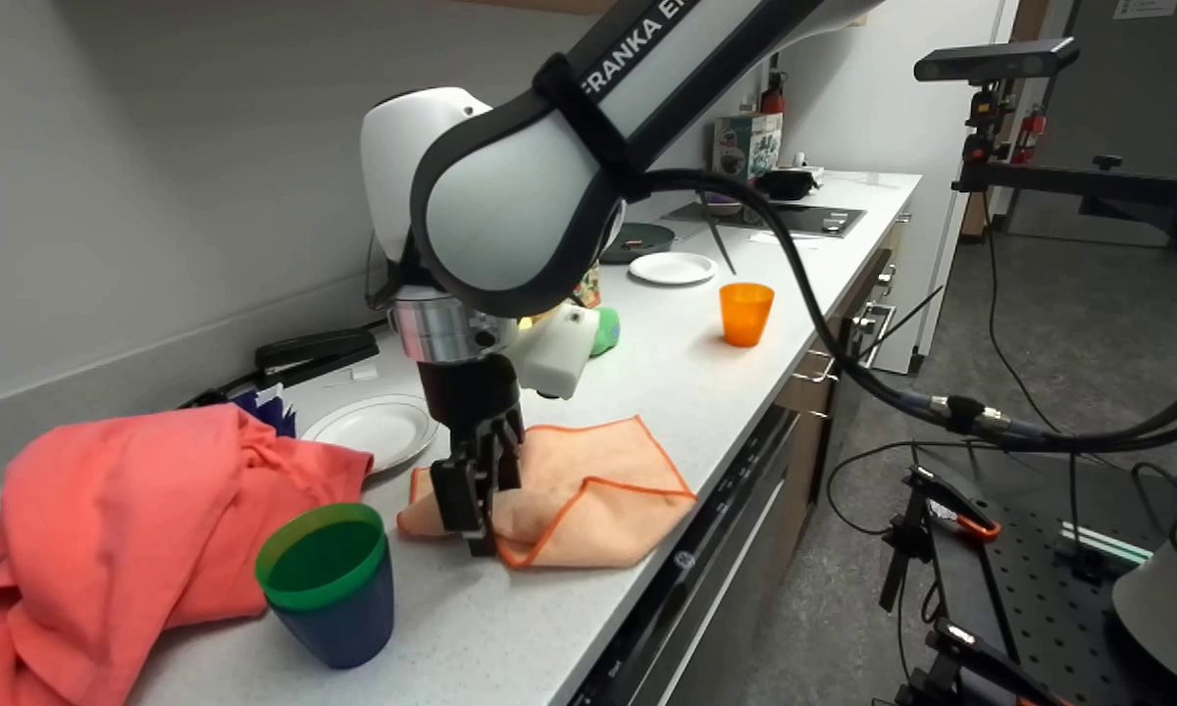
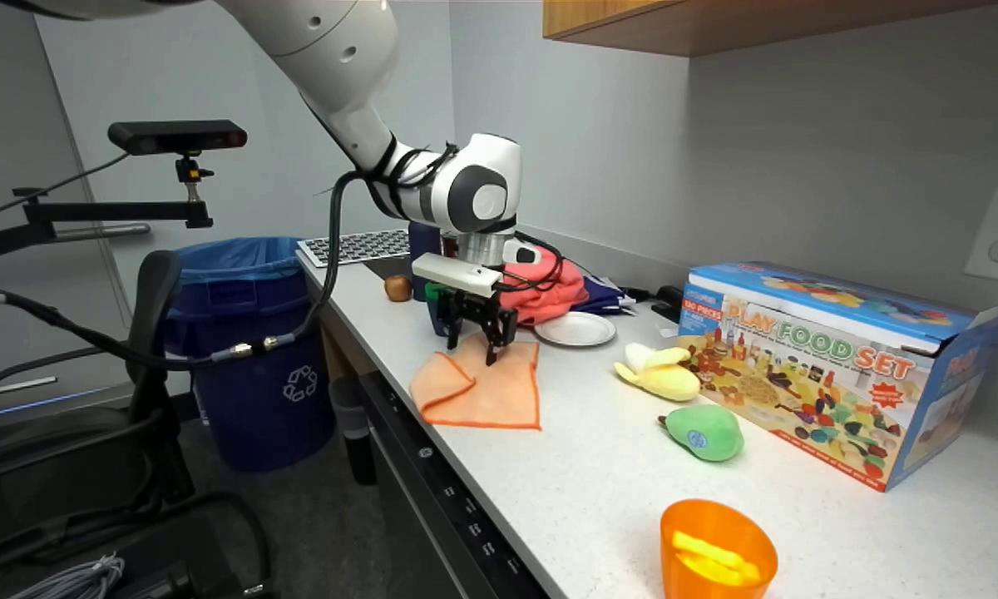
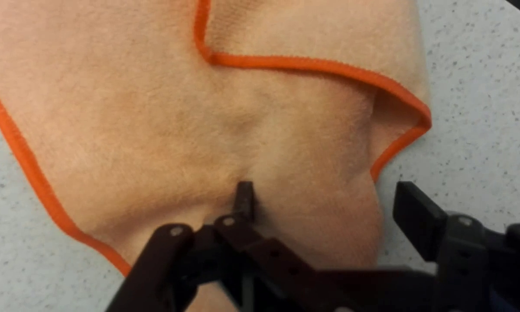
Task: Wipe the surface using the orange cloth
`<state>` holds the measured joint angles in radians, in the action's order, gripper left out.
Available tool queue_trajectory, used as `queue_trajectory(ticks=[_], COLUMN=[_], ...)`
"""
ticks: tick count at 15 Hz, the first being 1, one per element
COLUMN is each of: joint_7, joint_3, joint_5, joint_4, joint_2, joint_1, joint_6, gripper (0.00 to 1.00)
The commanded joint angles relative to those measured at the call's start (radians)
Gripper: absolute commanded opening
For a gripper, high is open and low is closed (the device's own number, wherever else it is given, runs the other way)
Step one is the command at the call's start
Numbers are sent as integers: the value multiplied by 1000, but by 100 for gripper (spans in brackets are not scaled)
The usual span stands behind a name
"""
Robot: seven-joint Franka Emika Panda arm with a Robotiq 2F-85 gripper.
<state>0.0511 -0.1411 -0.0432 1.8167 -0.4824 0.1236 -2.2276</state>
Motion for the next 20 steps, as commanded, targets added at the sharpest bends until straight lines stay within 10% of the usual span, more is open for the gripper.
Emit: queue_trajectory(ticks=[1,8,20], joint_7=[-45,-96,-270], joint_3=[24,39,141], joint_5=[48,107,99], joint_4=[29,63,287], joint_2=[33,63,194], joint_1=[25,25,-26], joint_6=[-5,0,-195], gripper=[53,1,2])
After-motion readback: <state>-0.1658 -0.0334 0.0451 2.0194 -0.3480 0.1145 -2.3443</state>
